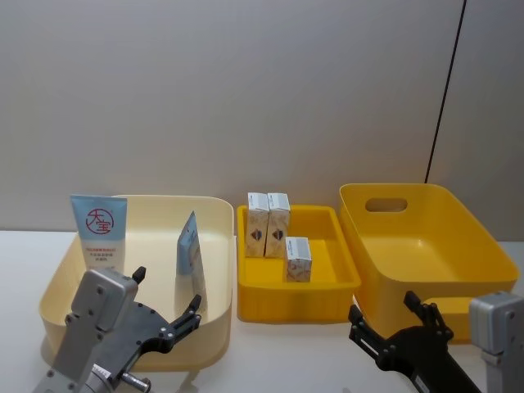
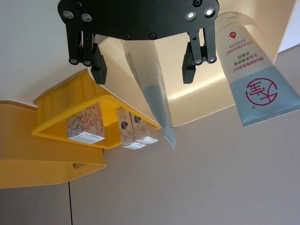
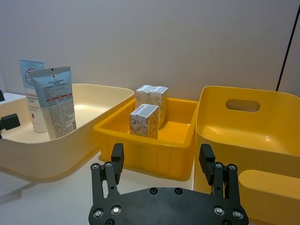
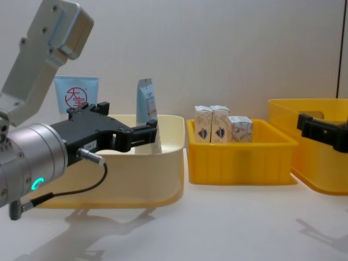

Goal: Bimanual collaborative sorting of washing and personal care products

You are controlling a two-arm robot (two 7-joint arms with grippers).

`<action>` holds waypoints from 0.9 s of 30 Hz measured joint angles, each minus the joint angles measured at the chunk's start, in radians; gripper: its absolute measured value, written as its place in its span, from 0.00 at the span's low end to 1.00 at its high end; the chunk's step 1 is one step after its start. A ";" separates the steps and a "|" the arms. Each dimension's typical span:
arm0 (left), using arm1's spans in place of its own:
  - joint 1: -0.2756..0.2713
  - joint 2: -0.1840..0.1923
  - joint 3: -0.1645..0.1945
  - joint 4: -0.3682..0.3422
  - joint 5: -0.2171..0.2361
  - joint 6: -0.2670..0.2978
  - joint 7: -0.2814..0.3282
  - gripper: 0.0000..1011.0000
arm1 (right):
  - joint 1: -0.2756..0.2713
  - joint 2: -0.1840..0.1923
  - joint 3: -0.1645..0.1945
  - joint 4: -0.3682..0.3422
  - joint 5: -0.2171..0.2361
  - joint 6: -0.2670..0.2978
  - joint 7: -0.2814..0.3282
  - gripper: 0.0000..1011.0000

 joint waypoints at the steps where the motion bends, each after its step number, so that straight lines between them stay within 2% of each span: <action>1: 0.000 0.000 0.000 0.000 0.000 0.000 0.000 0.99 | 0.000 0.000 0.000 0.000 0.000 0.000 0.000 0.99; 27: 0.000 0.000 0.000 0.000 0.000 0.000 0.000 0.99 | 0.000 0.000 0.000 0.000 0.000 0.000 0.000 0.99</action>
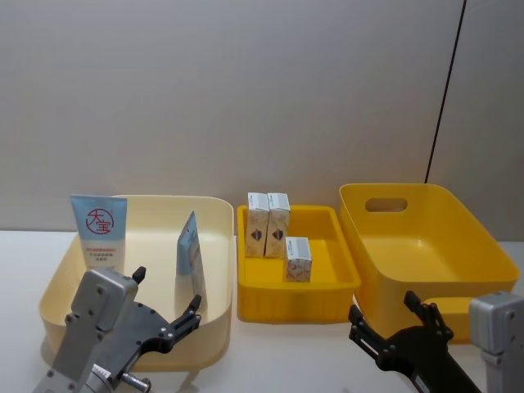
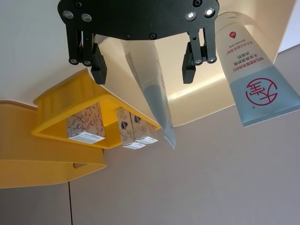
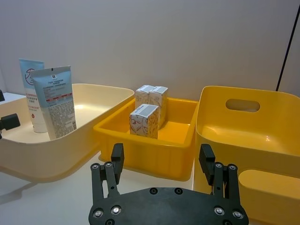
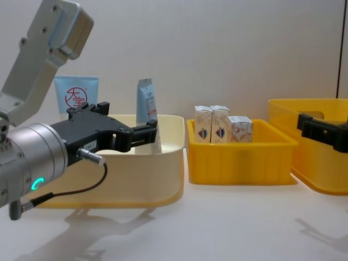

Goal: Bimanual collaborative sorting of washing and personal care products

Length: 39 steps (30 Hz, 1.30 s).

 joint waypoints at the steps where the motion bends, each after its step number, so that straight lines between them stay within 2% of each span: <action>1: 0.000 0.000 0.000 0.000 0.000 0.000 0.000 0.99 | 0.000 0.000 0.000 0.000 0.000 0.000 0.000 0.99; 33: 0.000 0.000 0.000 0.000 0.000 0.000 0.000 0.99 | 0.001 -0.001 0.000 0.000 -0.001 0.000 0.000 0.99; 39: 0.000 0.000 0.000 0.000 0.000 0.000 0.000 0.99 | 0.027 -0.006 -0.014 0.006 -0.021 0.016 -0.002 0.99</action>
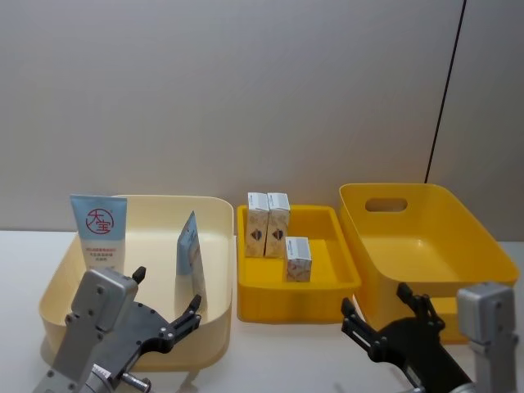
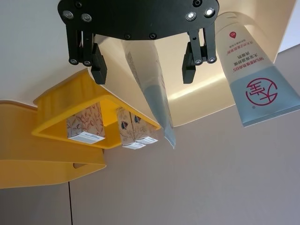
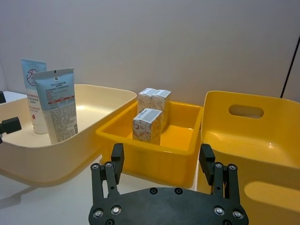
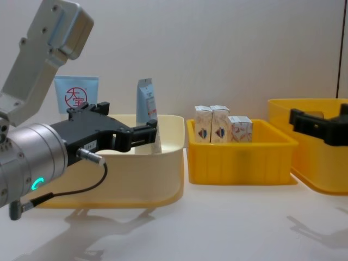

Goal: Bimanual collaborative sorting of washing and personal care products

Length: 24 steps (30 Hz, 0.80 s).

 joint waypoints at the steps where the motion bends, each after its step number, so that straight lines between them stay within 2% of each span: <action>1: 0.000 0.000 0.000 0.000 0.000 0.000 0.000 0.99 | 0.012 -0.003 -0.007 0.002 -0.009 0.011 -0.002 0.99; 4: 0.000 0.000 0.000 0.000 0.000 0.000 0.000 0.99 | 0.035 -0.009 -0.022 0.007 -0.026 0.032 -0.007 0.99; 9: 0.000 0.000 0.000 0.000 0.000 0.000 0.000 0.99 | 0.129 -0.045 -0.077 0.029 -0.080 0.130 -0.023 0.99; 10: 0.000 0.000 0.000 0.000 0.000 0.000 0.000 0.99 | 0.129 -0.045 -0.077 0.029 -0.080 0.130 -0.023 0.99; 12: 0.000 0.000 0.000 0.000 0.000 0.000 0.000 0.99 | 0.186 -0.073 -0.106 0.049 -0.103 0.191 -0.031 0.99; 16: 0.000 0.000 0.000 0.000 0.000 0.000 0.000 0.99 | 0.237 -0.102 -0.128 0.073 -0.123 0.258 -0.039 0.99; 20: 0.000 0.000 0.000 0.000 0.000 0.000 0.000 0.99 | 0.314 -0.149 -0.155 0.119 -0.143 0.352 -0.048 0.99; 24: 0.000 0.000 0.000 0.000 0.000 0.000 0.000 0.99 | 0.373 -0.189 -0.167 0.165 -0.153 0.425 -0.057 0.99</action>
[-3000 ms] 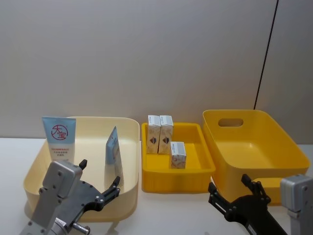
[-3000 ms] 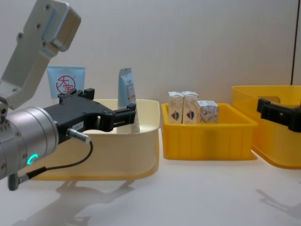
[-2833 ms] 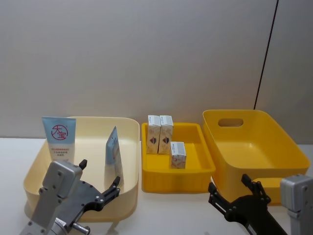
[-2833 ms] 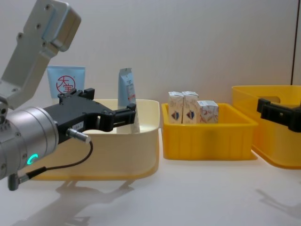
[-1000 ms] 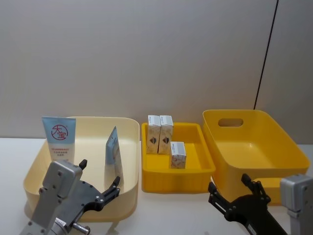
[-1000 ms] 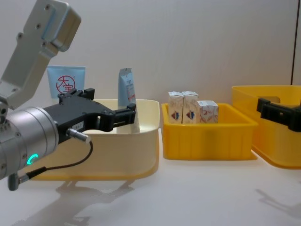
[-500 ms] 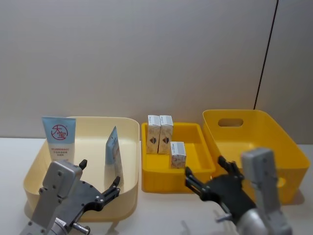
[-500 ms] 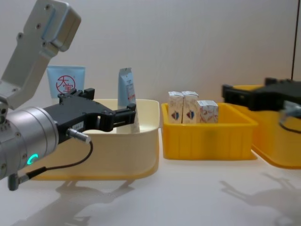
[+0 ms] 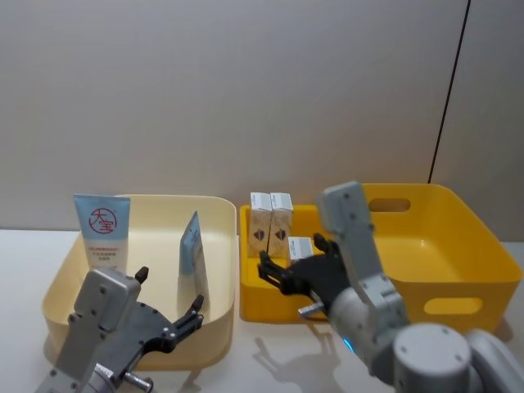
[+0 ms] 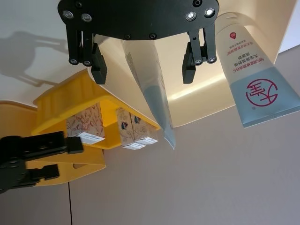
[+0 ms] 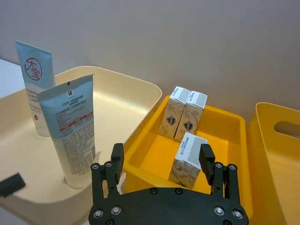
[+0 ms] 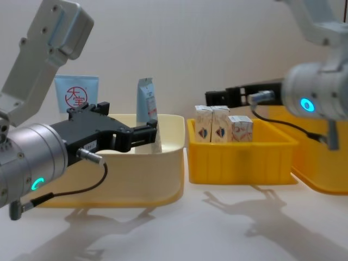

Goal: Bimanual collaborative sorting of washing and personal care products

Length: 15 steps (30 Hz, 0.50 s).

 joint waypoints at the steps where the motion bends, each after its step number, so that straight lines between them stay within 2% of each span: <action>1: 0.000 0.000 0.000 0.000 0.000 0.000 0.000 0.99 | 0.023 -0.016 -0.002 0.021 -0.002 0.025 -0.005 0.99; 7: 0.000 0.000 0.000 0.000 0.000 0.000 0.000 0.99 | 0.099 -0.074 0.004 0.103 -0.009 0.109 -0.032 0.99; 10: 0.000 0.000 0.000 0.000 0.000 0.000 0.000 0.99 | 0.147 -0.110 0.020 0.155 -0.012 0.159 -0.056 0.99; 15: 0.000 0.000 0.000 0.000 0.000 0.000 0.000 0.99 | 0.192 -0.137 0.049 0.199 -0.013 0.212 -0.080 0.99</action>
